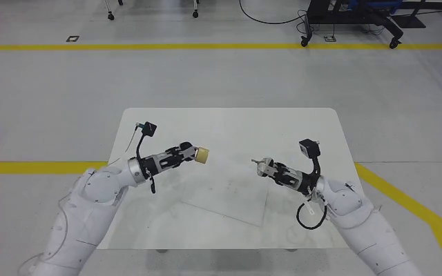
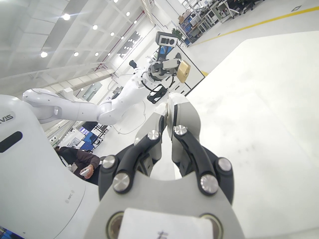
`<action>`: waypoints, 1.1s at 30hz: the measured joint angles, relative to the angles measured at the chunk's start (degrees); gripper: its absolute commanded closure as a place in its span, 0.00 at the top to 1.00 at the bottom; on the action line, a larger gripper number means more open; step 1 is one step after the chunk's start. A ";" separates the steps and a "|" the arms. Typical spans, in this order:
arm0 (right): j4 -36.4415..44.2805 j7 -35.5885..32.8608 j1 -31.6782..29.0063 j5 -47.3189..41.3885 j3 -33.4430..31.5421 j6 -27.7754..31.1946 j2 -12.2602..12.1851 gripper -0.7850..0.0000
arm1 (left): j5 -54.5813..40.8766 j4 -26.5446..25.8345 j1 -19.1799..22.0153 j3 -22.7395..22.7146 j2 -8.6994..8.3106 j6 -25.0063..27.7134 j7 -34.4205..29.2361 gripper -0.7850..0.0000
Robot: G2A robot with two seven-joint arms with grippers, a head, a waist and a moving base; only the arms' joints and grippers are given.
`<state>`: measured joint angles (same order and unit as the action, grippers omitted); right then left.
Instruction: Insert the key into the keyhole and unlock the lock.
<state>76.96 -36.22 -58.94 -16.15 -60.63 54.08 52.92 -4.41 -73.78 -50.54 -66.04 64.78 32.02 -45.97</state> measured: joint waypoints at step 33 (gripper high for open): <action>4.43 1.68 7.36 14.34 13.11 -7.51 5.67 0.00 | -25.28 8.77 4.75 7.29 3.44 -6.02 -7.75 0.00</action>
<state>81.39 -34.53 -51.58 -1.82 -47.52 46.57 58.58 -29.70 -65.01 -45.80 -58.75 68.22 26.00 -53.72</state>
